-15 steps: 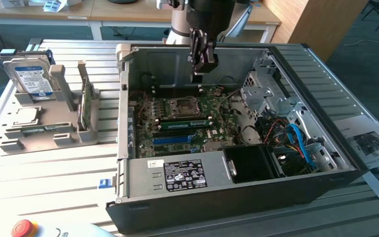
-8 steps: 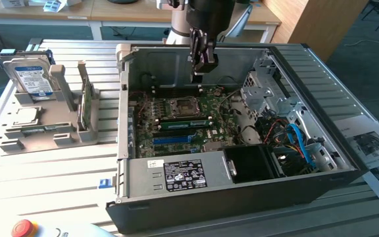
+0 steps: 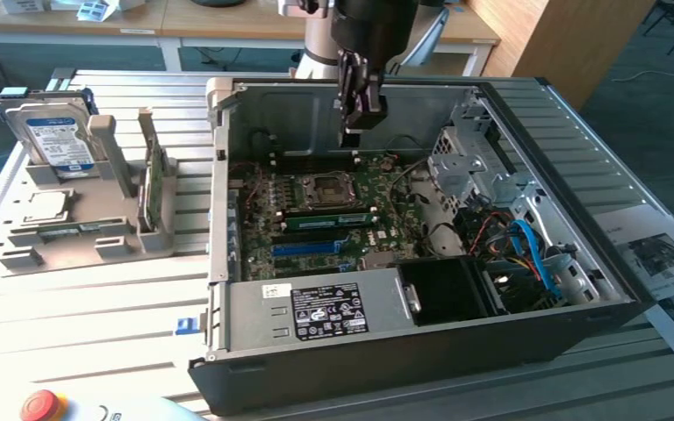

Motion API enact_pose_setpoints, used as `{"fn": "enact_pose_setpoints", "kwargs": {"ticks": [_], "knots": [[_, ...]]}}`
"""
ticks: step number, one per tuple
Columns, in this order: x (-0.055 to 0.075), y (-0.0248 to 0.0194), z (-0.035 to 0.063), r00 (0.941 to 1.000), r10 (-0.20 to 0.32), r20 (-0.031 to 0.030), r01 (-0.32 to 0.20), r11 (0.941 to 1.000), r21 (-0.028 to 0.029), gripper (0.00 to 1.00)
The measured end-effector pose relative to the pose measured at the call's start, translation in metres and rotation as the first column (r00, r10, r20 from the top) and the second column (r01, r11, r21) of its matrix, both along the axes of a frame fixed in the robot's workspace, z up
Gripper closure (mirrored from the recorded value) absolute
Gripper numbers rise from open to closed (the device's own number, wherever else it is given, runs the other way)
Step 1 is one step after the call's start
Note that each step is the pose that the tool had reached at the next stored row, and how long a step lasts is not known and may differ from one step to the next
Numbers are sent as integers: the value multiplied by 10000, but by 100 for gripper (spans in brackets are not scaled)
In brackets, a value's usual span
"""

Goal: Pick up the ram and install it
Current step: 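Press down the ram until it locks into place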

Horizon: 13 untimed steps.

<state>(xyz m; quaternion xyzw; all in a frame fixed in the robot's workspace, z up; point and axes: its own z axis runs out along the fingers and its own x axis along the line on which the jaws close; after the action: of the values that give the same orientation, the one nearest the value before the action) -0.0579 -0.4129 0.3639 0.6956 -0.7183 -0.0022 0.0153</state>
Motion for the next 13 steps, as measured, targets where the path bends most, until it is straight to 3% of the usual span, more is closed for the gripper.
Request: {"fn": "enact_pose_setpoints", "kwargs": {"ticks": [5, 6, 13], "knots": [[0, 0, 0, 9976, -692, 0, 692, 9976, -1, 89], [0, 0, 1, 9939, -1103, 0, 1103, 9939, -1, 89], [0, 0, 0, 9775, -2110, -1, 2110, 9775, -1, 89]]}}
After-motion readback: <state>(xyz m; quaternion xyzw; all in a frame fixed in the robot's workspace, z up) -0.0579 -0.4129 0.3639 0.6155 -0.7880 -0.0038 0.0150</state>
